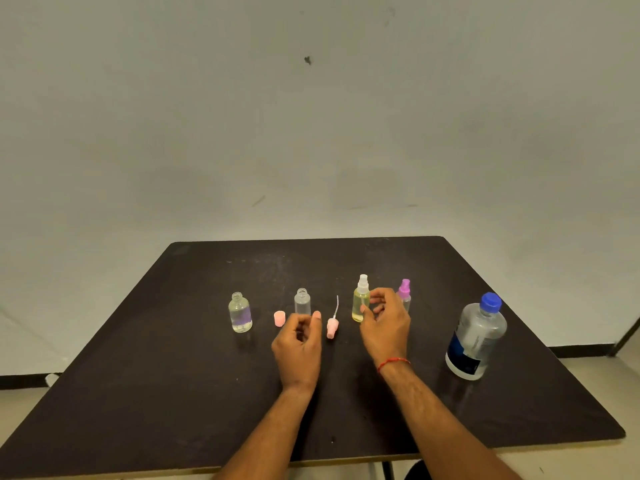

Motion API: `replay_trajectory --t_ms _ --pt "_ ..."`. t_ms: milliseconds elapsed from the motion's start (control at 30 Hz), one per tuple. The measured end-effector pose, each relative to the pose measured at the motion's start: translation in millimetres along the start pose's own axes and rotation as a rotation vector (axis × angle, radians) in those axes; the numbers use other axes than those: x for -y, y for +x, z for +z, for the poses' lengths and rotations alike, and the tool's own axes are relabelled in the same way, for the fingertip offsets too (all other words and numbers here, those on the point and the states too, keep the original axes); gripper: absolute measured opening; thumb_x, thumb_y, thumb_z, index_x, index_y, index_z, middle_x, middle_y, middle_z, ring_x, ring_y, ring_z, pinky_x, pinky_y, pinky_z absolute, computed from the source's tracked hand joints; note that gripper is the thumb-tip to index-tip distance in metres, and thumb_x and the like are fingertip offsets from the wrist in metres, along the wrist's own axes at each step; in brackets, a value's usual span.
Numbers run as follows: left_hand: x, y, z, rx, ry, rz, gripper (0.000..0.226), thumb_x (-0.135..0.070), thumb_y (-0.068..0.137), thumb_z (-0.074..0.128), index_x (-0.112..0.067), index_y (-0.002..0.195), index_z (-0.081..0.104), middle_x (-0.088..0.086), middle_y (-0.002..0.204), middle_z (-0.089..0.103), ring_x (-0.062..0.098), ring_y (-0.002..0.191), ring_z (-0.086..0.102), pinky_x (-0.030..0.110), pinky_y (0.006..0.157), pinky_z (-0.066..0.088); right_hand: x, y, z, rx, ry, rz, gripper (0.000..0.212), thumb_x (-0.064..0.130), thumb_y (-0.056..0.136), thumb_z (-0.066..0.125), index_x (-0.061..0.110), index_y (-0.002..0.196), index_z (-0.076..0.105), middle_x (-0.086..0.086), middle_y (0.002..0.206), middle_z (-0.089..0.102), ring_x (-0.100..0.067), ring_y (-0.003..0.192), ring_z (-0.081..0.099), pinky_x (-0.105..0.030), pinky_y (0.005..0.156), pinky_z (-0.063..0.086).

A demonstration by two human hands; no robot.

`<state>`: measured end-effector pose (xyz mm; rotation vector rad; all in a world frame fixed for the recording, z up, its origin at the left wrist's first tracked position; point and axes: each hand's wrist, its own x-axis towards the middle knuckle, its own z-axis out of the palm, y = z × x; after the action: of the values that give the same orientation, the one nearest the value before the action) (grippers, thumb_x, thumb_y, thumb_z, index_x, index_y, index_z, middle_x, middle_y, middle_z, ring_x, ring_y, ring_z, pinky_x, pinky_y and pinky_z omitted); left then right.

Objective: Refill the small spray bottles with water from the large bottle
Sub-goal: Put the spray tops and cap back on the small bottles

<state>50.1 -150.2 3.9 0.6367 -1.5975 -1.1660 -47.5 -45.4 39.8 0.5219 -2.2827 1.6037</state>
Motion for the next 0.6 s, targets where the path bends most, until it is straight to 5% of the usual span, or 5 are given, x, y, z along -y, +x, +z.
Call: replay_trajectory --t_ms 200,367,467,600 --pt "9 21 -12 0.003 0.132 -0.091 0.03 -0.026 0.086 0.081 -0.021 0.109 0.062 -0.004 0.109 0.064 0.016 0.099 0.061 0.028 0.082 0.048 7 -28 20 0.203 -0.173 -0.094 0.026 0.033 0.074 0.076 0.026 0.082 0.053 0.01 0.085 0.054 -0.007 0.079 0.053 -0.014 0.066 0.039" --pt "11 33 -3 0.15 0.223 -0.188 0.064 -0.029 0.09 0.077 -0.011 0.145 0.05 0.006 0.145 0.055 0.023 0.133 0.053 0.042 0.109 0.047 10 -30 39 0.327 -0.415 -0.051 0.045 0.042 0.076 0.073 0.016 0.107 0.054 -0.001 0.105 0.054 -0.019 0.103 0.049 -0.03 0.086 0.049" --pt "11 40 1 0.169 0.262 -0.197 0.057 -0.026 0.09 0.077 -0.01 0.141 0.057 0.009 0.137 0.063 0.027 0.128 0.058 0.042 0.109 0.047 11 -28 45 0.34 -0.452 -0.056 0.032 0.033 0.085 0.067 0.013 0.106 0.054 -0.006 0.107 0.057 -0.023 0.107 0.052 -0.033 0.087 0.049" --pt "15 42 4 0.213 0.276 -0.152 0.025 -0.024 0.091 0.075 -0.02 0.115 0.07 -0.007 0.093 0.071 0.024 0.103 0.066 0.037 0.091 0.053 11 -25 40 0.258 -0.393 -0.113 0.01 0.019 0.088 0.06 0.014 0.093 0.052 -0.005 0.092 0.059 -0.025 0.089 0.059 -0.034 0.072 0.049"
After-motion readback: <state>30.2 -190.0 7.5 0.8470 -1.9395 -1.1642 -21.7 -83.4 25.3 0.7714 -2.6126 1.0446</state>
